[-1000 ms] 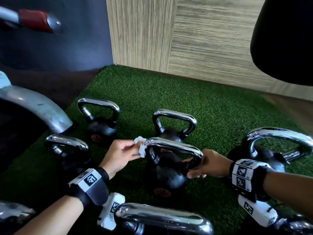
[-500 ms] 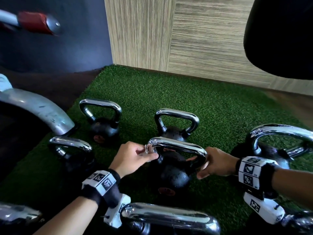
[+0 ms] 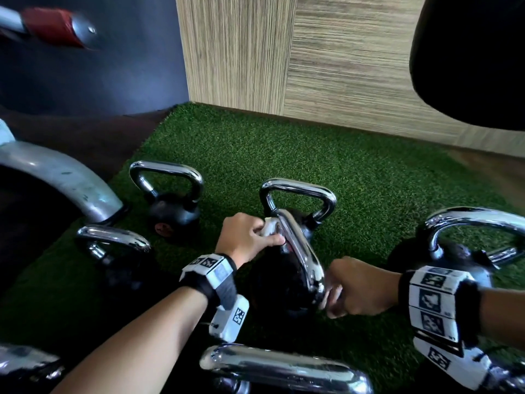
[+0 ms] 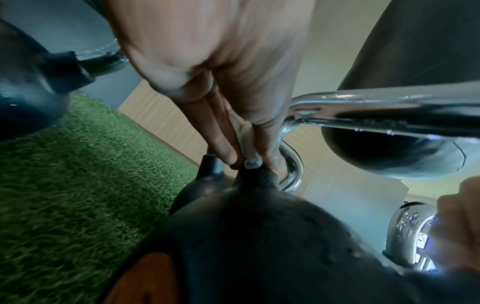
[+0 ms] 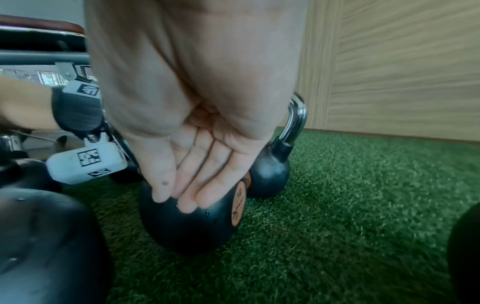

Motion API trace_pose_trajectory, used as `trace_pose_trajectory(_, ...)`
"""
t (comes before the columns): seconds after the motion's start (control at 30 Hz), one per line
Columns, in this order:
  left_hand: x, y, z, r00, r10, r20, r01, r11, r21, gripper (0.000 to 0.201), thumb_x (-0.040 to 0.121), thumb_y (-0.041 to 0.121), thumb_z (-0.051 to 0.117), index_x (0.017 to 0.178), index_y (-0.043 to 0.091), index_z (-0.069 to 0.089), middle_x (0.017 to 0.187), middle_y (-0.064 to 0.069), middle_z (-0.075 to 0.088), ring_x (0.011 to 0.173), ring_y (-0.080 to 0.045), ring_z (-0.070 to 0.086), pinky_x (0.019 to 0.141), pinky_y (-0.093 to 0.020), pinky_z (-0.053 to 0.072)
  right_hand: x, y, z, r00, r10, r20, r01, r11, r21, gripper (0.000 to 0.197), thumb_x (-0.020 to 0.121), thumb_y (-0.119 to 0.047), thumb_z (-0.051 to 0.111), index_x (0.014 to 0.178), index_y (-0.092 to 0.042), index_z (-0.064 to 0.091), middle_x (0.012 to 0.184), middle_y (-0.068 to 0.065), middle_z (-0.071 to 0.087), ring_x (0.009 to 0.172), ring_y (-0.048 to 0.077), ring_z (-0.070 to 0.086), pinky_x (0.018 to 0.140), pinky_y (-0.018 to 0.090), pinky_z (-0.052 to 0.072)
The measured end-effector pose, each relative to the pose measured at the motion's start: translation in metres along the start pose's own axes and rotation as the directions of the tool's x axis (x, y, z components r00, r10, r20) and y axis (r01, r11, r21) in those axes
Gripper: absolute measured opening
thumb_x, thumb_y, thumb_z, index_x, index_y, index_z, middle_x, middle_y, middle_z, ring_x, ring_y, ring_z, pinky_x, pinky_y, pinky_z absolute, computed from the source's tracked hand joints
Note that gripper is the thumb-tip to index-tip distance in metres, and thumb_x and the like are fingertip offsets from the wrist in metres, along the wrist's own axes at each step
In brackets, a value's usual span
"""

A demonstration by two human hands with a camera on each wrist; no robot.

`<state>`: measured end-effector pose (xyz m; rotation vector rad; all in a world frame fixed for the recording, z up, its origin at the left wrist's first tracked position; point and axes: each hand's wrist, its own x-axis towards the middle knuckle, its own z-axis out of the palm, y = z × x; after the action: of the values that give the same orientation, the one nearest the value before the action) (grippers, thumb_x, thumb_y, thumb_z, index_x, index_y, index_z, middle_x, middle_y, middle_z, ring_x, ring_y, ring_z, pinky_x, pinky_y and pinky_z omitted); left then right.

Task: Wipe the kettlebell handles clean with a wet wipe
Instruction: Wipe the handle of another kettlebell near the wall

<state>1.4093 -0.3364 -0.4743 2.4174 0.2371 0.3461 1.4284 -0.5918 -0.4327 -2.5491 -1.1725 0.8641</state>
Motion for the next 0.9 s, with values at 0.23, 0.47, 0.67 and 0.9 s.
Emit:
trace_pose_trajectory(0.23, 0.024, 0.001, -0.002, 0.956, -0.005, 0.294, 0.036, 0.994, -0.101, 0.045, 0.08, 0.045, 0.084, 0.055, 0.013, 0.063, 0.052, 0.007, 0.06, 0.053, -0.006, 0.057, 0.061, -0.021, 0.05, 0.021, -0.007, -0.009, 0.998, 0.01, -0.066, -0.01, 1.0, -0.001, 0.022, 0.087, -0.035, 0.075, 0.104, -0.023, 0.078, 0.091, -0.022, 0.069, 0.074, -0.012, 0.062, 0.07, 0.009, 0.045)
trace_pose_trajectory(0.47, 0.018, -0.018, 0.006, 0.963, -0.011, 0.271, 0.097, 0.947, -0.307, 0.006, 0.086, 0.025, 0.083, 0.085, 0.019, 0.084, 0.103, 0.005, 0.08, 0.086, 0.004, 0.071, 0.082, -0.026, 0.06, 0.062, 0.004, 0.008, 0.958, 0.22, -0.187, -0.145, 0.927, 0.346, 0.04, 0.085, -0.051, 0.076, 0.119, -0.035, 0.06, 0.111, 0.001, 0.074, 0.086, 0.021, 0.073, 0.072, 0.035, 0.062)
trace_pose_trajectory(0.67, 0.009, -0.016, 0.01, 0.997, -0.009, 0.082, 0.031, 0.961, -0.276, 0.016, 0.074, 0.035, 0.091, 0.082, 0.025, 0.083, 0.083, 0.014, 0.079, 0.08, 0.001, 0.073, 0.078, -0.019, 0.054, 0.063, 0.0, 0.016, 0.984, 0.176, -0.038, -0.109, 0.749, 0.654, 0.036, 0.1, -0.007, 0.06, 0.136, -0.003, 0.054, 0.1, 0.0, 0.068, 0.063, -0.01, 0.068, 0.054, 0.009, 0.052)
trace_pose_trajectory(0.9, -0.001, 0.001, 0.015, 0.994, -0.088, -0.061, 0.047, 0.87, -0.49, 0.028, 0.074, 0.018, 0.09, 0.096, 0.03, 0.075, 0.076, 0.011, 0.077, 0.071, 0.004, 0.071, 0.071, -0.009, 0.051, 0.062, 0.0, 0.014, 0.966, 0.254, 0.044, -0.204, 0.652, 0.73, 0.041, 0.091, -0.035, 0.074, 0.13, -0.031, 0.059, 0.11, -0.001, 0.076, 0.097, 0.023, 0.076, 0.075, 0.053, 0.063)
